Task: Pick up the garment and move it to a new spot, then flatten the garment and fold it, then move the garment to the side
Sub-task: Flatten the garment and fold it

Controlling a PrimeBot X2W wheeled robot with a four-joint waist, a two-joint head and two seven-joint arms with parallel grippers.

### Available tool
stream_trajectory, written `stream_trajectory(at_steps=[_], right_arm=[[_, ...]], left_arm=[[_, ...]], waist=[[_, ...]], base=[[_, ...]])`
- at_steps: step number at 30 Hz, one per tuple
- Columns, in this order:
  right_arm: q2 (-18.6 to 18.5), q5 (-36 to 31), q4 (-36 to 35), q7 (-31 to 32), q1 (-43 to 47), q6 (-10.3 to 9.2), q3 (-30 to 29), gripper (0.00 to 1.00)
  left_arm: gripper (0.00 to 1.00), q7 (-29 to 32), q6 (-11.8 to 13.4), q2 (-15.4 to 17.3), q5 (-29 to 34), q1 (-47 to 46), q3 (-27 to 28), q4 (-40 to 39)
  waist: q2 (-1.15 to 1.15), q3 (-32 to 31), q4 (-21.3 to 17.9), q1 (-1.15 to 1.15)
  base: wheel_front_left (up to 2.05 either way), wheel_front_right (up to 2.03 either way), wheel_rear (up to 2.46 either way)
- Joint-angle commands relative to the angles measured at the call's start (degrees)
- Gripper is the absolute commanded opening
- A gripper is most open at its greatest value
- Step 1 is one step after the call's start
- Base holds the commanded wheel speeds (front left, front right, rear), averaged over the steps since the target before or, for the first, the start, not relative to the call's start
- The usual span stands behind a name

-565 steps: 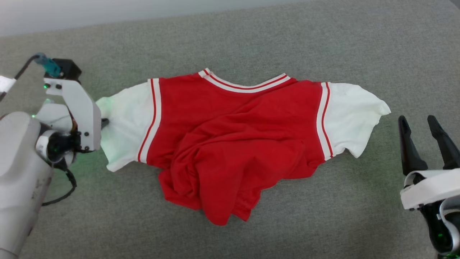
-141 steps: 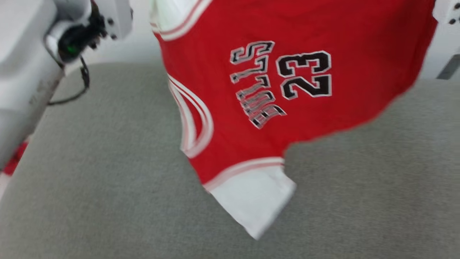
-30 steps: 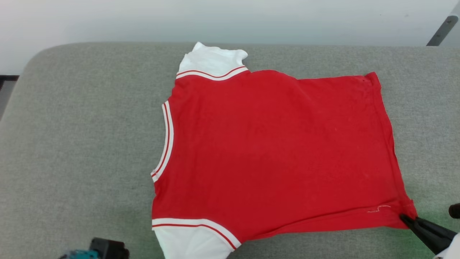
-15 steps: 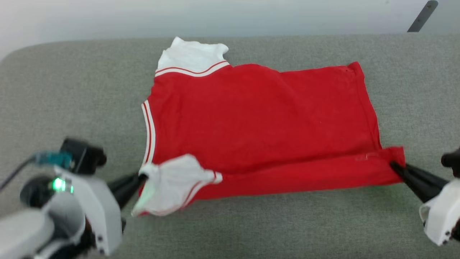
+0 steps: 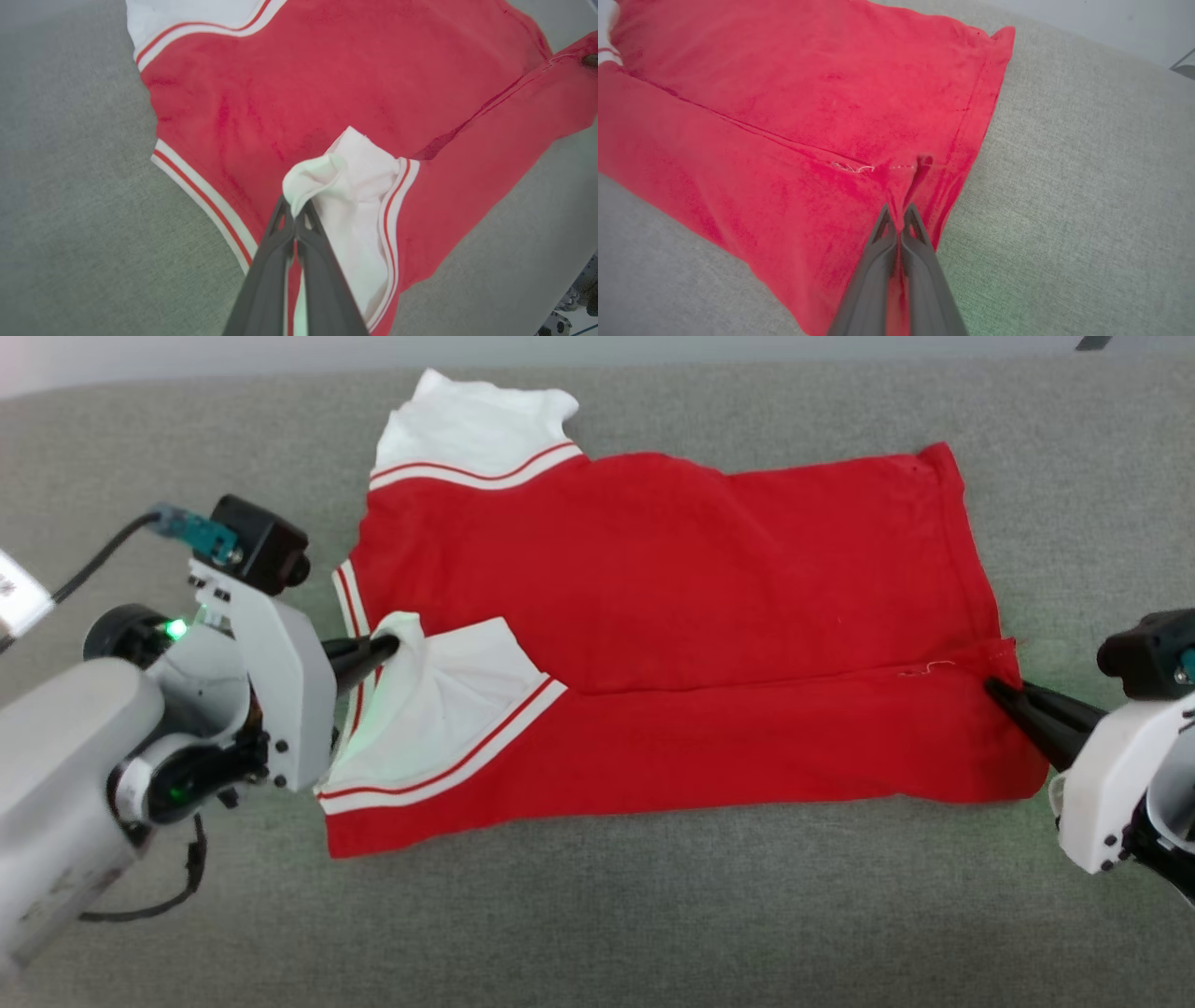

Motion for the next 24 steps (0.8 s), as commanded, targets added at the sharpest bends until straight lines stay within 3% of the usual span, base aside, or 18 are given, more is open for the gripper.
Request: stream_trajectory(at_steps=[1,7,12,14,16,17,18,19,24], right_arm=[[0.4,0.5,1.2,0.2,-1.4,-0.06,0.8,0.0],[1.6,2.1,5.8,0.2,-6.4,-0.06,4.9,0.0],[1.4,4.0,8.0,0.4,-9.4,-0.06,7.8,0.0],[1.1,4.9,8.8,0.6,-10.3,-0.06,8.8,0.0],[0.8,5.7,9.6,0.7,-11.1,-0.06,9.6,0.0],[0.7,6.0,10.0,0.9,-11.3,-0.06,10.0,0.0],[0.5,6.3,10.3,1.0,-11.7,-0.06,10.4,0.05],[0.5,6.6,10.6,1.0,-12.0,-0.06,10.8,0.15],[0.2,8.2,12.0,1.0,-13.0,-0.06,12.9,0.53]], left_arm=[[0.0,0.7,-1.1,-1.2,-0.4,-0.7,-0.4,2.5],[0.0,3.1,-4.1,-5.7,-2.4,-1.3,-1.3,11.5],[0.0,5.5,-5.0,-8.2,-4.0,-1.6,-1.7,16.3],[0.27,6.0,-5.1,-9.0,-4.4,-1.7,-1.8,17.8],[0.45,6.7,-4.8,-9.7,-4.9,-1.8,-1.7,19.1],[0.62,7.0,-4.7,-9.9,-5.1,-1.9,-1.8,19.6],[0.84,7.3,-4.7,-10.2,-5.3,-2.0,-1.7,19.9],[0.97,7.3,-4.7,-10.5,-5.7,-2.0,-1.5,20.2],[1.0,7.0,-4.6,-11.0,-6.3,-1.7,-1.1,21.4]], waist=[[0.0,1.2,-0.4,0.0],[0.0,2.2,-0.6,0.0],[0.0,2.2,-0.3,0.0],[0.0,1.9,-0.1,0.0],[0.0,1.6,0.1,0.0],[0.0,1.4,0.2,0.0],[0.0,1.2,0.3,0.0],[0.0,0.9,0.4,0.0],[0.0,-0.7,1.0,0.0]], base=[[0.0,0.0,0.0],[0.0,0.0,0.0],[0.0,0.0,0.0],[0.0,0.0,0.0],[0.0,0.0,0.0],[0.0,0.0,0.0],[0.0,0.0,0.0],[0.0,0.0,0.0],[0.0,0.0,0.0]])
